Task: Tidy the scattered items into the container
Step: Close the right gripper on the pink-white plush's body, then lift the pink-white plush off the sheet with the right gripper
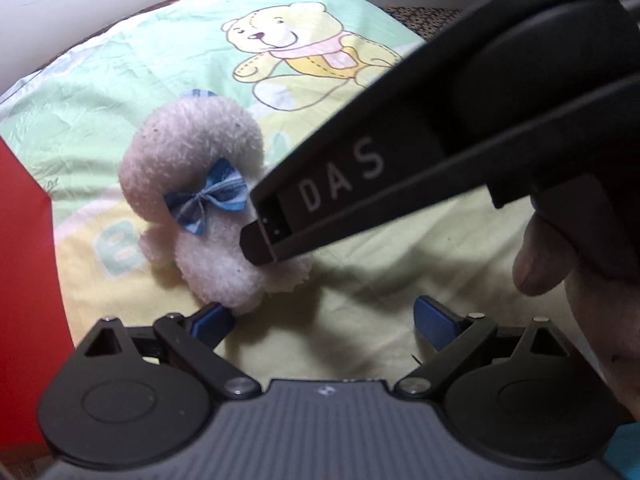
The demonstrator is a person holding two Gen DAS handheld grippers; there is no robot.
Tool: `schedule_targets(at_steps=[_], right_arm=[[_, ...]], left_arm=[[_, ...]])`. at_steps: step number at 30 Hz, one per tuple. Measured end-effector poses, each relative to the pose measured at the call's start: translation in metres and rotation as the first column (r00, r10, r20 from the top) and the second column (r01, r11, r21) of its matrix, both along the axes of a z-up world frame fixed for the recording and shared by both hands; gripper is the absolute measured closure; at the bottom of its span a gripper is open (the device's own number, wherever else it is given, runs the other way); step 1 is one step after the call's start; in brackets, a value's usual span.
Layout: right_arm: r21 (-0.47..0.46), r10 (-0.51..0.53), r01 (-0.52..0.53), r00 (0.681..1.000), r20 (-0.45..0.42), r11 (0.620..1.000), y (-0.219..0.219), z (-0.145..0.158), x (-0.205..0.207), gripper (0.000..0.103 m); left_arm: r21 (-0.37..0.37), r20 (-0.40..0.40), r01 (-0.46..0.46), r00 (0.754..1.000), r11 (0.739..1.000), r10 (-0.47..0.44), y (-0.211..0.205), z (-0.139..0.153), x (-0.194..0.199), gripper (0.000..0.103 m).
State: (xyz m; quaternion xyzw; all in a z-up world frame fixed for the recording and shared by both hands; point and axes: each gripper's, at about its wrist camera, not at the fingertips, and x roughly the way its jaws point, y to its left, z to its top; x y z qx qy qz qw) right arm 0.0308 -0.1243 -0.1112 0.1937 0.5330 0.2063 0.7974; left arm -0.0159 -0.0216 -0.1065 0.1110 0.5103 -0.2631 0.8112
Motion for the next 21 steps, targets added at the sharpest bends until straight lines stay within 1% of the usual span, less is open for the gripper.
schedule_targets(at_steps=[4, 7, 14, 16, 19, 21], right_arm=[[-0.001, -0.024, 0.024, 1.000, -0.007, 1.000, -0.007, -0.002, -0.017, 0.078], [-0.003, -0.038, 0.038, 0.999, -0.011, 0.999, -0.012, -0.001, -0.029, 0.078], [0.002, -0.047, 0.048, 0.999, -0.025, 0.999, -0.015, -0.003, -0.049, 0.076], [0.006, -0.060, 0.061, 0.998, -0.022, 0.998, -0.017, -0.004, -0.050, 0.074], [0.025, -0.087, 0.088, 0.996, -0.014, 0.996, -0.023, -0.001, -0.051, 0.072], [0.012, -0.106, 0.106, 0.994, 0.005, 0.994, -0.026, 0.001, -0.051, 0.070]], left_arm=[[0.011, -0.007, 0.068, 0.998, 0.998, -0.068, -0.009, 0.000, -0.018, 0.008], [-0.008, -0.023, 0.085, 0.996, 0.996, -0.085, -0.010, 0.001, -0.025, 0.008], [-0.043, -0.041, 0.074, 0.996, 0.996, -0.076, -0.003, 0.004, -0.035, 0.008], [-0.048, -0.027, 0.068, 0.997, 0.997, -0.069, 0.000, 0.006, -0.037, 0.009], [-0.076, -0.014, 0.043, 0.999, 0.996, -0.044, 0.009, 0.011, -0.036, 0.009], [-0.097, -0.003, 0.020, 1.000, 0.995, -0.020, 0.016, 0.016, -0.034, 0.009]])
